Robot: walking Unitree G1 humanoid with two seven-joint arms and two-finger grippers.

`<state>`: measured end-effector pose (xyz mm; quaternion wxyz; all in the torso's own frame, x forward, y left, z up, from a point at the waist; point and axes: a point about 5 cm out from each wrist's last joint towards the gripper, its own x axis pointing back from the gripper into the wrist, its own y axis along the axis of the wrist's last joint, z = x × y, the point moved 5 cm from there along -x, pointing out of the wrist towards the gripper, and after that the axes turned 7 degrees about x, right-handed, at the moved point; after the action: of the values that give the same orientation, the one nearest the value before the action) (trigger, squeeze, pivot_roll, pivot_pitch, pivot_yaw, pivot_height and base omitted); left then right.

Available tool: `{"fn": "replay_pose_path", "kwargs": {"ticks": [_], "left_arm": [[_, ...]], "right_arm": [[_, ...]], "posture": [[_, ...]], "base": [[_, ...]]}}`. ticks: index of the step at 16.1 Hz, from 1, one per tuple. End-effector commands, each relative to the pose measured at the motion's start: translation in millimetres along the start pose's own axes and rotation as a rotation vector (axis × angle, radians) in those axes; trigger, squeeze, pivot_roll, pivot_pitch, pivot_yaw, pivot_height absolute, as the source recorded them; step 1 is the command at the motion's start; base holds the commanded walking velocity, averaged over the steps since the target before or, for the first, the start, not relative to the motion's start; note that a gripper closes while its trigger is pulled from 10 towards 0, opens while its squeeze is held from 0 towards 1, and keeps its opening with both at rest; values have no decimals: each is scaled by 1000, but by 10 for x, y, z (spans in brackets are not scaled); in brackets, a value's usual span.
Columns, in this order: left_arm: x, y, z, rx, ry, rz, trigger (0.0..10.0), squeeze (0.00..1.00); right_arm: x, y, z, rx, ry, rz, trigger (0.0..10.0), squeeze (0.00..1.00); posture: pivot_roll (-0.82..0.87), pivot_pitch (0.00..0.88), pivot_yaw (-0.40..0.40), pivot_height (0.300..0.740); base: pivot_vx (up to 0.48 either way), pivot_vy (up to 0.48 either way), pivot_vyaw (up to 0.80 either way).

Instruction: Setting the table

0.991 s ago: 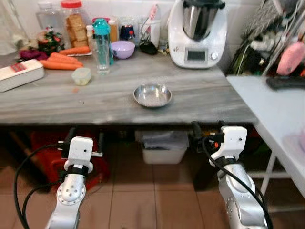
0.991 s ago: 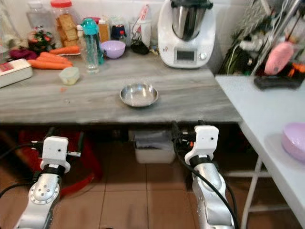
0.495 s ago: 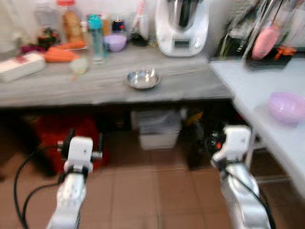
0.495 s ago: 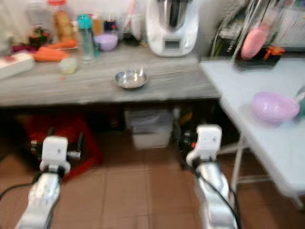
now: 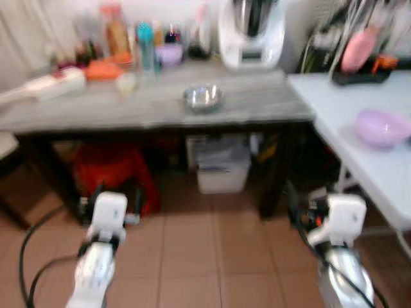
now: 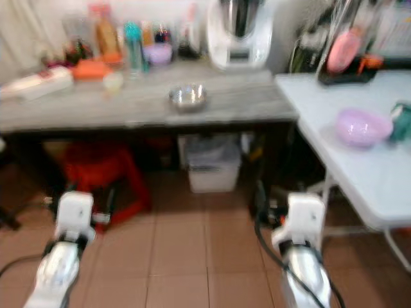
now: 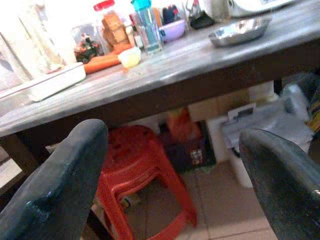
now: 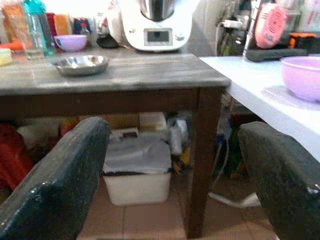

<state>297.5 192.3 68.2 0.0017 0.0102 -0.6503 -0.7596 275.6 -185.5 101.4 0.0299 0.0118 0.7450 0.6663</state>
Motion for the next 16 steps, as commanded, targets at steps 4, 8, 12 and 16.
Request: {"fn": "replay_pose_path", "kwargs": {"ticks": [4, 8, 12, 16], "left_arm": [[5, 50, 101, 9, 6, -5, 10000, 0], [-95, 121, -38, 51, -74, -15, 10000, 0], [-87, 147, -126, 96, -143, -19, 10000, 0], [-110, 166, -164, 103, -151, -25, 10000, 0]], "right_arm": [[34, 124, 119, -2, 24, -30, 10000, 0], [93, -36, 75, 4, -4, 29, 10000, 0], [76, -14, 85, -13, 6, 36, 10000, 0], [16, 29, 146, 57, 59, 14, 10000, 0]], "posture": [[28, 0, 5, 740], [-8, 0, 41, 740], [-2, 0, 36, 740], [-4, 0, 36, 740]], "base": [[0, 0, 0], [0, 0, 0], [0, 0, 0], [0, 0, 200]]}}
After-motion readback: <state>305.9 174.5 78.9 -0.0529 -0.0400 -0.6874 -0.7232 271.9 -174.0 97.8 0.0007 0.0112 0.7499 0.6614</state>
